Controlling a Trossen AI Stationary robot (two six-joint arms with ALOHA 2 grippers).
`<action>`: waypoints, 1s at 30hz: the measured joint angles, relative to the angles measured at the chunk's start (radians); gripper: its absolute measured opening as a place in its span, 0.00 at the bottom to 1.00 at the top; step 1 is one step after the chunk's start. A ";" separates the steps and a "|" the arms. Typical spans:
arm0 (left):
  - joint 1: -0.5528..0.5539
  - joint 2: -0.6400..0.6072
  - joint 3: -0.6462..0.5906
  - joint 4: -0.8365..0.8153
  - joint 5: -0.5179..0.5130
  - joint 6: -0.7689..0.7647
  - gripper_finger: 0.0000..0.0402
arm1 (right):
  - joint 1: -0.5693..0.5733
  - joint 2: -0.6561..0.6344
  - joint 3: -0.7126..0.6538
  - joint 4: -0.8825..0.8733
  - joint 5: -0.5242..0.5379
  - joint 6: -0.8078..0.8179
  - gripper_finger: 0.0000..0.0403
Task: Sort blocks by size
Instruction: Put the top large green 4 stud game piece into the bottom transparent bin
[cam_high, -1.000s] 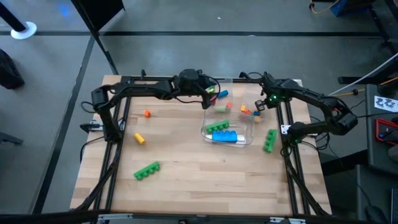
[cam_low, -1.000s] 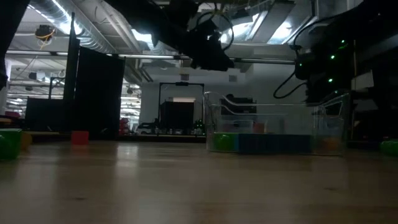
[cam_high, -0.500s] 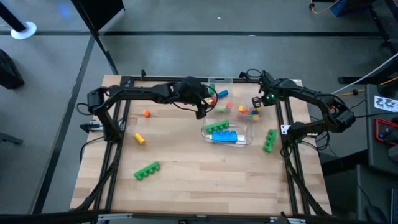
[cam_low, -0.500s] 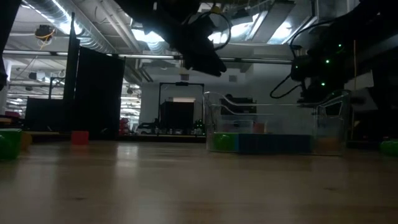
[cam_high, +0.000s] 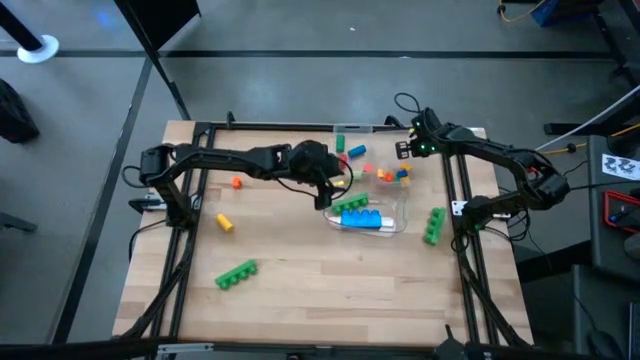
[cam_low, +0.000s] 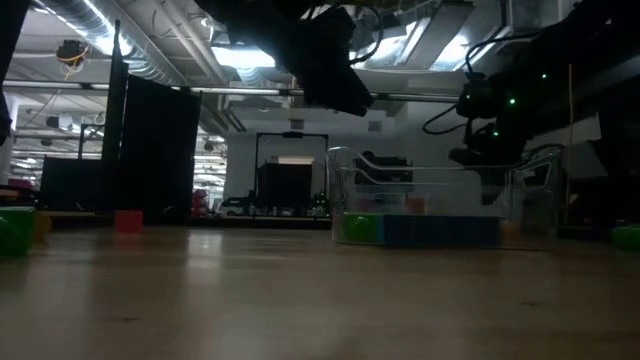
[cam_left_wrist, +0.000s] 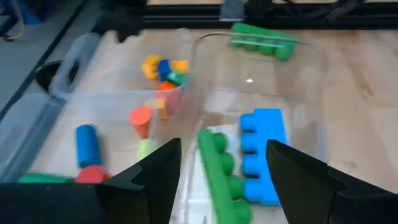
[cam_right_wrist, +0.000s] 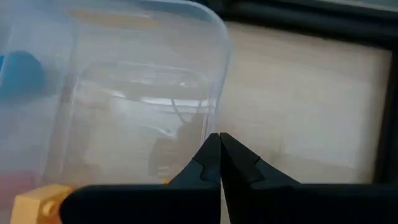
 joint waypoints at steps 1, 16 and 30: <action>-0.010 0.000 0.000 0.001 0.004 0.000 0.55 | 0.000 0.005 0.000 0.015 -0.001 -0.005 0.01; -0.170 0.050 0.000 0.109 0.016 0.029 0.55 | 0.001 -0.206 0.206 -0.172 -0.045 -0.137 0.01; -0.206 0.090 0.000 0.232 -0.068 0.007 0.55 | 0.183 -0.469 0.272 -0.566 -0.339 -0.056 0.01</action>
